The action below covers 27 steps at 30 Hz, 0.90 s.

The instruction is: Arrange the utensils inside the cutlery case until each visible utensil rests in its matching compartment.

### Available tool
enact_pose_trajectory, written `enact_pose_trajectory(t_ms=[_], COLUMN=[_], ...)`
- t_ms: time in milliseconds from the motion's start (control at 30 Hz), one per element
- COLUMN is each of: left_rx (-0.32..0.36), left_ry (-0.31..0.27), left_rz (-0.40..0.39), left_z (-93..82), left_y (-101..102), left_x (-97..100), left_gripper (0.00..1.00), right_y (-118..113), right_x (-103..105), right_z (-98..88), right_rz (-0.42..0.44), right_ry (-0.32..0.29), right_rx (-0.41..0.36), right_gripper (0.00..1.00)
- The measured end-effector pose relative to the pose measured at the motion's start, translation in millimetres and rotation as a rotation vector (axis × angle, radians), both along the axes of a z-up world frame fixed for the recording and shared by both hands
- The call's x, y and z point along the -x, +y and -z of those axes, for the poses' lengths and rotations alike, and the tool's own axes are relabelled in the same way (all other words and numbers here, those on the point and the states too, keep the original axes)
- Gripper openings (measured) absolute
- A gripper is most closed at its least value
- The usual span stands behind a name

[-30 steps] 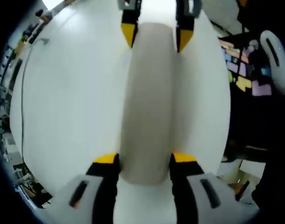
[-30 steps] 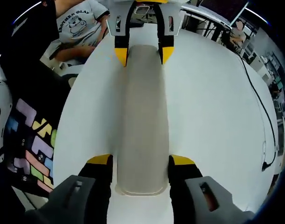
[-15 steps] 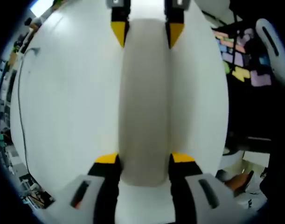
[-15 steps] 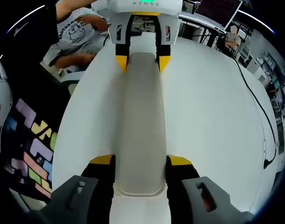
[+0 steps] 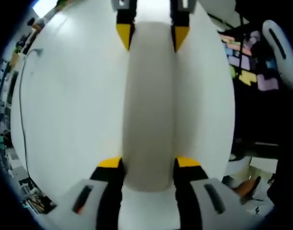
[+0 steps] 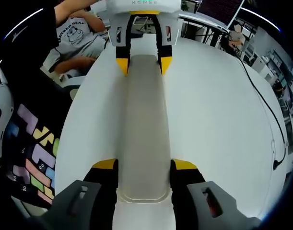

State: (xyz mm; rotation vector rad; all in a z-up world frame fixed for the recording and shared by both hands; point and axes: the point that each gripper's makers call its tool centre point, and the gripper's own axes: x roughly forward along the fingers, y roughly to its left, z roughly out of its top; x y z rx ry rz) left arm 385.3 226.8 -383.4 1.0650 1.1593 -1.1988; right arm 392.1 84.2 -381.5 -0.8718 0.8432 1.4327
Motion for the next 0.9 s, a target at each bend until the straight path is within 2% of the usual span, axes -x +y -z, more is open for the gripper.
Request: enact_pose_trajectory(t_ms=[200,267,367,633,900], left_rx=[0.017,0.027,0.046,0.043,0.063], left_ry=[-0.002,-0.004,-0.013,-0.001,-0.023], left_rz=[0.003,-0.002,-0.005,0.008,0.032], left_z=[0.4,0.2,-0.7,-0.4,-14.7], left_y=[-1,-1,0,0,-19], left_x=[0.5,-0.2,-1.4,-3.9,-14.6], left_gripper=[0.43,0.43,0.43,0.43,0.43], right_y=[0,0,1,-5,-20], right_x=[-2,-2,-2,1,-10], right_z=[-2.1,-3.0,-4.4,-11.6,-27.2], right_rz=[-0.01,0.006,0.003,0.011,0.033], right_ry=[-0.015,0.0,-0.013,-0.021,-0.057], right_rx=[-0.015,-0.033,-0.074,-0.082,-0.09], right_gripper=[0.43,0.43,0.43,0.43,0.43])
